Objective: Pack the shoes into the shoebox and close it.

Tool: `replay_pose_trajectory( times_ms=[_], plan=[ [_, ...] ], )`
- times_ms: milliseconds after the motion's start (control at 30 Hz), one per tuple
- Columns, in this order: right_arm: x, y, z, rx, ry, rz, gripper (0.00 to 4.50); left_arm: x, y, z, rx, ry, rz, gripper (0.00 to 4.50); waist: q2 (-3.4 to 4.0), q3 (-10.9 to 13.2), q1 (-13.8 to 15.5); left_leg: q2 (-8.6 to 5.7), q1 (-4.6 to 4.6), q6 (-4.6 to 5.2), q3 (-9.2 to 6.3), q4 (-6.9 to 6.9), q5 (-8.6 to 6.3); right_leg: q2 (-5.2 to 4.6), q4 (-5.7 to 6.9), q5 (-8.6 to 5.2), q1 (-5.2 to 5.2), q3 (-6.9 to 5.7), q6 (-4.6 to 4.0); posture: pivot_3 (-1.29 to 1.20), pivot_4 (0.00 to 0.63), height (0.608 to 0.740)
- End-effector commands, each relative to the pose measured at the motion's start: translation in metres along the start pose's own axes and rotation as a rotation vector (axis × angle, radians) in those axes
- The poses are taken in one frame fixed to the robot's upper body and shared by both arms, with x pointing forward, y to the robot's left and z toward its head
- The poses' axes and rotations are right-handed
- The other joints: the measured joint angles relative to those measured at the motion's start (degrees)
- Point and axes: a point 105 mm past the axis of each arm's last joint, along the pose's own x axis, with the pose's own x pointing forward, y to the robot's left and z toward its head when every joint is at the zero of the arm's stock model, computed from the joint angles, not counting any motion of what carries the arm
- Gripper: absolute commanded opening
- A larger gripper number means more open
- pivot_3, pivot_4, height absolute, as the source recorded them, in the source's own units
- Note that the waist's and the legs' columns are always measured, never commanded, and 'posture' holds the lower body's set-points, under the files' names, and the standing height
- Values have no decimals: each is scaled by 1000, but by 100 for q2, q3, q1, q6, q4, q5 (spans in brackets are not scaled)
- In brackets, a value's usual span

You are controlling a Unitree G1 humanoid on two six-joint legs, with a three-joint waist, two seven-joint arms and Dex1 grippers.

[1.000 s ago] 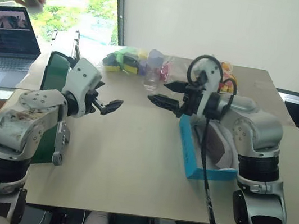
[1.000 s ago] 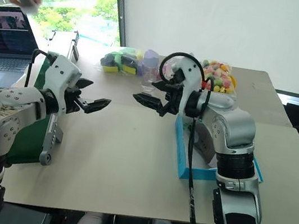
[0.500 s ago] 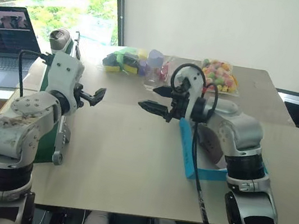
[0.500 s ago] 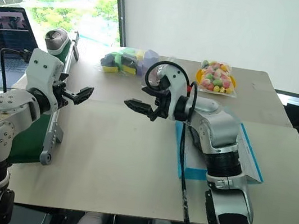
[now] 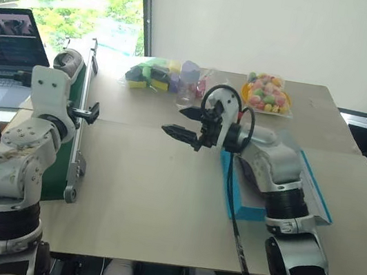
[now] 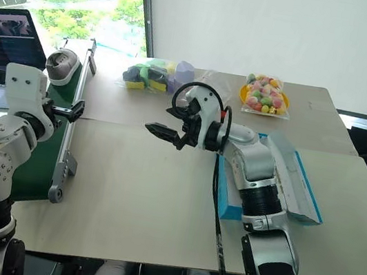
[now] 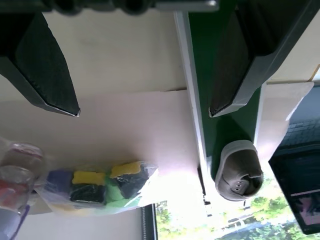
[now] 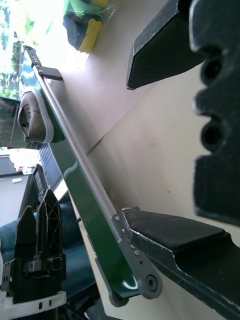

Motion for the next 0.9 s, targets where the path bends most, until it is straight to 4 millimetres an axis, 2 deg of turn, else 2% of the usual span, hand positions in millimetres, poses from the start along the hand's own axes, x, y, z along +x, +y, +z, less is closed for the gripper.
replay_pose_trajectory(
  times_ms=[33, 133, 267, 467, 800, 900],
  plan=[
    [6, 5, 18, -85, -53, 45, 4500, -4, 23, 4, -19, -41, 106, 4438, 0, 0, -1, 0, 0, 0, 0, 0, 0, 0, 0, 0, 0, 0, 0, 0, 150, 738],
    [11, 8, 21, -101, -73, 74, 4500, -3, 38, 4, -34, -76, 159, 4438, 0, 0, 0, 2, 0, 0, 0, 0, 0, 2, 0, 0, -1, -2, -1, 0, 150, 738],
    [17, 14, 21, -109, -80, 115, 4500, 0, 59, -16, -91, -47, 219, 4438, 0, 0, -3, 4, 2, -1, 1, 0, -1, 0, 0, 0, -1, -3, -2, 0, 150, 738],
    [16, 17, 20, -106, -80, 119, 4500, 9, 73, -33, -108, -39, 225, 4438, -8, -5, 14, 5, 0, -2, 4, 0, -1, -3, 0, -6, -3, -6, -13, 0, 150, 738],
    [7, 20, 21, -104, -72, 89, 4500, 29, 78, -71, -108, 36, 187, 4438, -14, -8, 5, 13, -2, -6, 20, -7, -4, -9, -1, -6, -15, -6, -16, 0, 150, 738],
    [5, 21, 22, -105, -68, 82, 4500, 34, 72, -82, -93, 64, 149, 4438, -14, -9, 5, 15, -2, -6, 25, -9, -4, -10, -1, -6, -19, -6, -16, 0, 150, 738]
  ],
)
